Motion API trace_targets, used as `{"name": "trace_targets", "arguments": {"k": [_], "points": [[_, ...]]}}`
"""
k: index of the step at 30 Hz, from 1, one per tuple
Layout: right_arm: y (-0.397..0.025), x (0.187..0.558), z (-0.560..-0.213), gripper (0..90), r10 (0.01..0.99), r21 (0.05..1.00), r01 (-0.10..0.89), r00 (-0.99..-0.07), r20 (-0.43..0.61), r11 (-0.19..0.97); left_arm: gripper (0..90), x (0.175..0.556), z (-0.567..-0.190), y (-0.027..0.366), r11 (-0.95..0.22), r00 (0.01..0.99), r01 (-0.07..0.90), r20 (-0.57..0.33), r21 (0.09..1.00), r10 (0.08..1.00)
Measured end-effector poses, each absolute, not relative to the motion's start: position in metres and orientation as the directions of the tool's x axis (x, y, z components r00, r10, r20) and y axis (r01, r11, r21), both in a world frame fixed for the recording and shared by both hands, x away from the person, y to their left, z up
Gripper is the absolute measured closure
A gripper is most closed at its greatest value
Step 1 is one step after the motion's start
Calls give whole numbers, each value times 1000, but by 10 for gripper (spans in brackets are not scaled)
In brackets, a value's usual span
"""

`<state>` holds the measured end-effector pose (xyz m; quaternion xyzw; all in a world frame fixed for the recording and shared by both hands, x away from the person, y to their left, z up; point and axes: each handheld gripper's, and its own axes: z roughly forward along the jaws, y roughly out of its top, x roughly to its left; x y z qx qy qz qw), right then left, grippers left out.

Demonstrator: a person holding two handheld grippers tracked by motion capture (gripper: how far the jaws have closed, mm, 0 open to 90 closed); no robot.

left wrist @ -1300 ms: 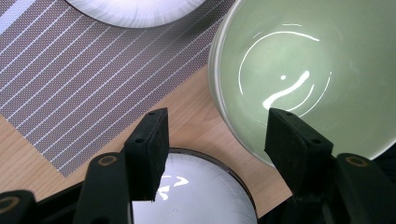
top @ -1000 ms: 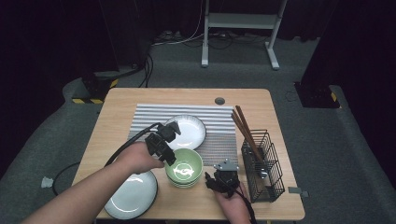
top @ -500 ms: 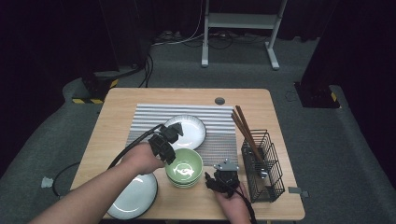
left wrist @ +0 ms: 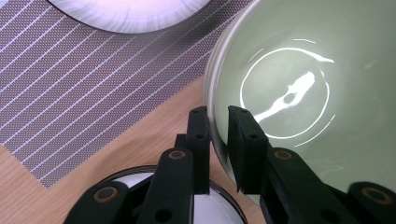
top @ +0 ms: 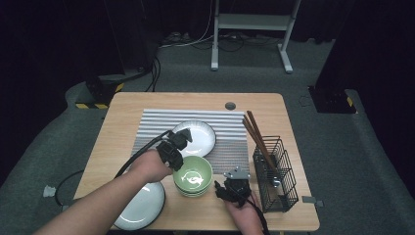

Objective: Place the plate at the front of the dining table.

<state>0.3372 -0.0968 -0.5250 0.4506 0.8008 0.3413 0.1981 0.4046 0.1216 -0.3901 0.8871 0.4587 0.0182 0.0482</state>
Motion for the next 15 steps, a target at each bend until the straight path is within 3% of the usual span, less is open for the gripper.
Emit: {"name": "trace_targets", "arguments": {"k": [15], "points": [[-97,337,-525,299,857,725,586,-516,-9,360,773,404,-393,116,-579,579,812,24,74,815]]}}
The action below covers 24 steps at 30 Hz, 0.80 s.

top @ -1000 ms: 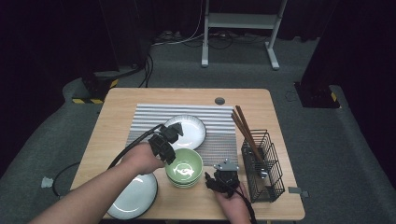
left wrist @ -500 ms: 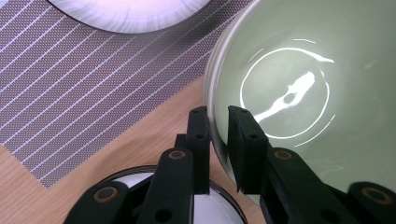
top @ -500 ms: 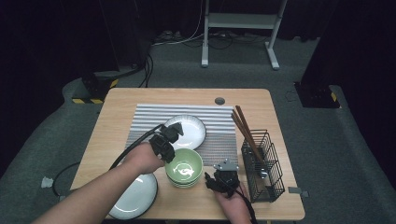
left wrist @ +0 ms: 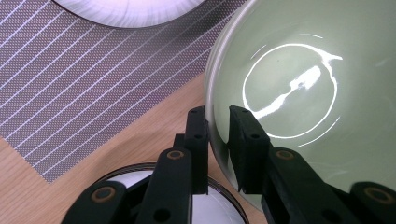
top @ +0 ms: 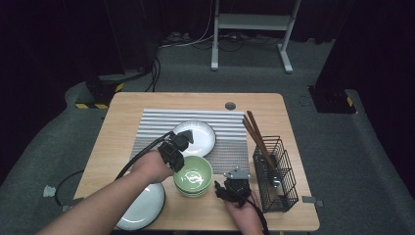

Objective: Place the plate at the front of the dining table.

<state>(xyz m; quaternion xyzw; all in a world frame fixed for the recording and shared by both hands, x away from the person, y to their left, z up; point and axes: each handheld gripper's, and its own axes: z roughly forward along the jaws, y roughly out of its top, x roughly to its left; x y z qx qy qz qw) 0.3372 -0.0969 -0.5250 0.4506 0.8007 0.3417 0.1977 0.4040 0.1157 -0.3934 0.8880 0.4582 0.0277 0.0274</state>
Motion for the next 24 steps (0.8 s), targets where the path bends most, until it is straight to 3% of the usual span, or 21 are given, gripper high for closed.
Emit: {"name": "trace_targets", "arguments": {"k": [12,24], "points": [[-97,337,-525,299,856,726,586,-517,-8,361,769,405,-396,114,-574,573,816,34,71,819],[-97,337,-525,299,856,725,586,-518,-8,361,811,407,-393,121,-548,552,830,-21,104,833]]}}
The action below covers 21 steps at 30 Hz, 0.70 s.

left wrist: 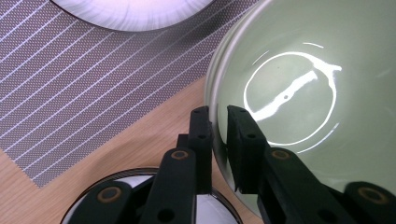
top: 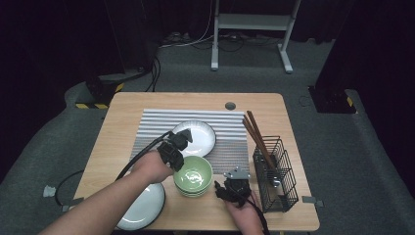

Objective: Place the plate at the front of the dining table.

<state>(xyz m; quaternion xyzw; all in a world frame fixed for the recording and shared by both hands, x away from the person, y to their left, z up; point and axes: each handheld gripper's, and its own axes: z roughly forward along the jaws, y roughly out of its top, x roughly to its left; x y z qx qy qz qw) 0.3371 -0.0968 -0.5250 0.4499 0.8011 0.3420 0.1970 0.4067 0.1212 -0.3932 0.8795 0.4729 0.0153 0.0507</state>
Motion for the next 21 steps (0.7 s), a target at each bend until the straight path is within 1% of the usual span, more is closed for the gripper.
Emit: {"name": "trace_targets", "arguments": {"k": [4,8,21], "points": [[-97,337,-525,299,855,725,585,-519,-9,363,835,408,-389,123,-539,546,834,-34,116,837],[-97,337,-525,299,855,725,585,-519,-9,363,840,408,-388,123,-538,545,834,-36,118,837],[-97,337,-525,299,854,725,585,-520,-9,363,850,410,-381,130,-516,532,843,-96,152,841]]}}
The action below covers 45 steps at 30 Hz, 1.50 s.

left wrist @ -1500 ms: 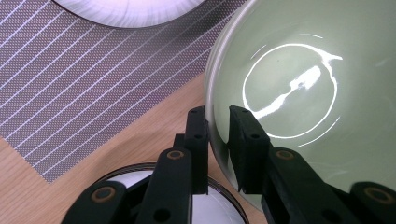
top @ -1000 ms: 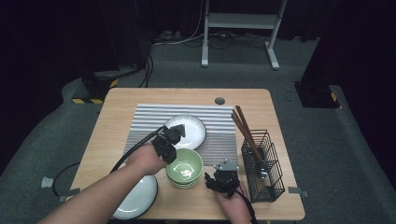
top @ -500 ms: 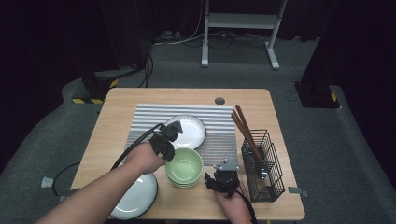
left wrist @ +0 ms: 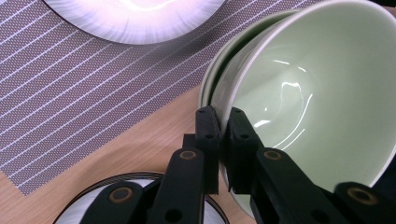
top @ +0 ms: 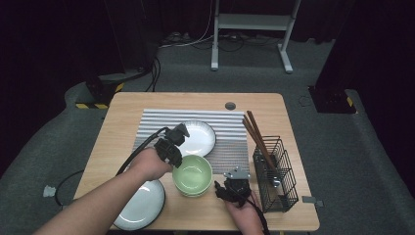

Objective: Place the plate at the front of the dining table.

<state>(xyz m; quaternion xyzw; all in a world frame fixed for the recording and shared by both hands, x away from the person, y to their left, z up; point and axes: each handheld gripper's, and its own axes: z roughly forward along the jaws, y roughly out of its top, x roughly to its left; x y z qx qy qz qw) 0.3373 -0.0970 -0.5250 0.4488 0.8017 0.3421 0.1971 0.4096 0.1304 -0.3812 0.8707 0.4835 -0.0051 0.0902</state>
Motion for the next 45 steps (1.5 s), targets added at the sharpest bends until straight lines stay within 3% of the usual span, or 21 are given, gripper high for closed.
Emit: {"name": "trace_targets", "arguments": {"k": [29,45], "points": [[-97,338,-525,300,854,724,585,-519,-11,365,842,408,-358,149,-464,513,855,-248,230,822],[-97,338,-525,300,853,725,583,-522,-13,367,839,427,-339,162,-389,468,874,-294,291,833]]}}
